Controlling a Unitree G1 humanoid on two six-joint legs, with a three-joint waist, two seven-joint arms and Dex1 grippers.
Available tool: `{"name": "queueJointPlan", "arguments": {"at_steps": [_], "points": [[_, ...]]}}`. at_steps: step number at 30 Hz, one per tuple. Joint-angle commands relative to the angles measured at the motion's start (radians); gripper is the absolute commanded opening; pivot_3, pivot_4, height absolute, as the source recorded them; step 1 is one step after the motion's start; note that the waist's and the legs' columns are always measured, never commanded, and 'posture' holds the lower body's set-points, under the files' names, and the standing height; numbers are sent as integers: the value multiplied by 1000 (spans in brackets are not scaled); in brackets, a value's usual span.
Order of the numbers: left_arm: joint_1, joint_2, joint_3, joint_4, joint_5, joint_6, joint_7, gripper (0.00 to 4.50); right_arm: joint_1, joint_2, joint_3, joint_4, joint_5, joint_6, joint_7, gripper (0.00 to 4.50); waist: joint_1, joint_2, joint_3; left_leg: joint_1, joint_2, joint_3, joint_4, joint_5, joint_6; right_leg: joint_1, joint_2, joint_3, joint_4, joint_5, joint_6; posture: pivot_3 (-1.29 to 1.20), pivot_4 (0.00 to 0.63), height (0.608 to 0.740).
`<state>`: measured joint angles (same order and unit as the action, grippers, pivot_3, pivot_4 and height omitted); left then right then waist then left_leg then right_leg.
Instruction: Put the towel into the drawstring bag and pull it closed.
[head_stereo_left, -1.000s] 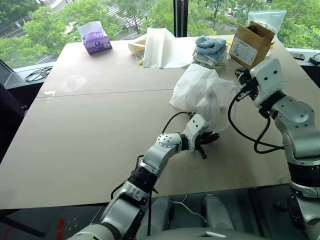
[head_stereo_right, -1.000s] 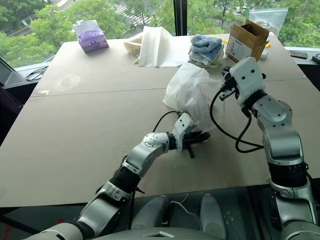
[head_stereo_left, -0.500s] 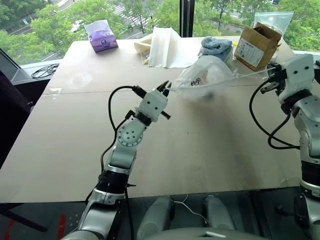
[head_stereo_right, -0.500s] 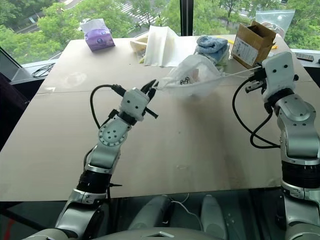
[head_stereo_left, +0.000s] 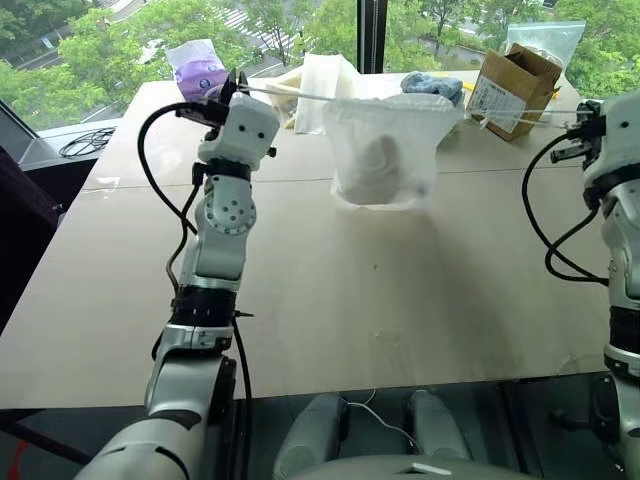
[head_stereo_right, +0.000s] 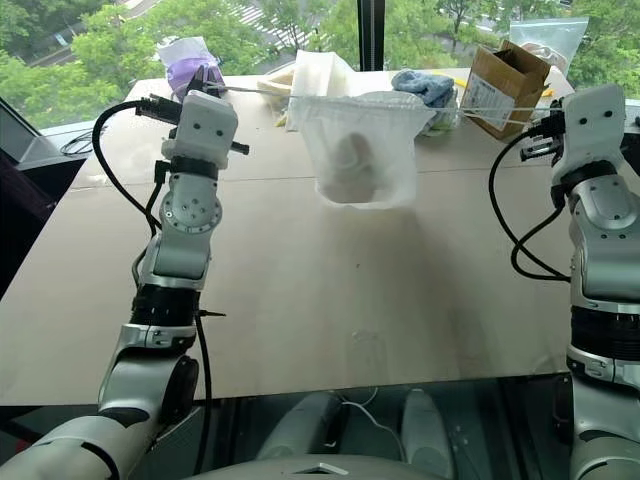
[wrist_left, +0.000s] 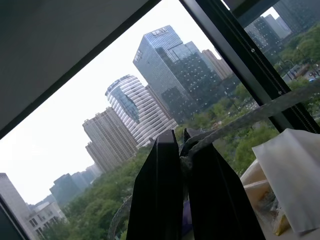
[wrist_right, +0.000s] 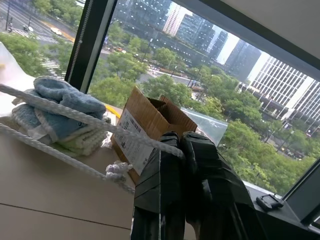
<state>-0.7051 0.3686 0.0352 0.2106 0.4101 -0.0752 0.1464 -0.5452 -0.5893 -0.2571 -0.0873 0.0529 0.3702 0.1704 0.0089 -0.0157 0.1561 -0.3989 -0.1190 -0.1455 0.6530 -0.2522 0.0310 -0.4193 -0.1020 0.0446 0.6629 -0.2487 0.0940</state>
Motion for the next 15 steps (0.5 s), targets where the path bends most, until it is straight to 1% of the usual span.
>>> {"name": "queueJointPlan", "arguments": {"at_steps": [1, 3, 5, 9, 15], "points": [[-8, 26, 65, 29, -1, 69, 63, 110, 12, -1, -139, -4, -10, 47, -112, 0, -2, 0, 0, 0, 0, 0, 0, 0, 0, 0, 0, 0, 0, 0, 0, 0, 150, 740], [-4, 18, 82, 35, -10, 108, 83, 110, 12, 13, -174, -6, 0, 74, -151, 0, -5, 0, 0, 0, 0, 0, 0, 0, 0, 0, 0, 0, 0, 0, 0, 0, 150, 740], [-4, 1, 127, 43, -29, 177, 139, 110, 6, 34, -223, -5, 15, 114, -210, 0, -7, 0, 0, 0, 0, 0, 0, 0, 0, 0, 0, 0, 0, 0, 0, 0, 150, 740], [-19, 3, 153, 76, 21, 329, 285, 110, -19, 73, -292, -3, 44, 148, -308, 0, -20, 0, 0, 0, 0, 0, 0, 0, 0, 0, 0, 0, 1, 0, 0, 0, 150, 740], [-39, 6, 177, 121, -8, 426, 391, 110, -54, 106, -352, 5, 89, 159, -425, 0, -25, 0, 0, 0, 0, 0, 0, 0, 0, -1, 0, 1, 2, 0, 0, 0, 150, 740]]}}
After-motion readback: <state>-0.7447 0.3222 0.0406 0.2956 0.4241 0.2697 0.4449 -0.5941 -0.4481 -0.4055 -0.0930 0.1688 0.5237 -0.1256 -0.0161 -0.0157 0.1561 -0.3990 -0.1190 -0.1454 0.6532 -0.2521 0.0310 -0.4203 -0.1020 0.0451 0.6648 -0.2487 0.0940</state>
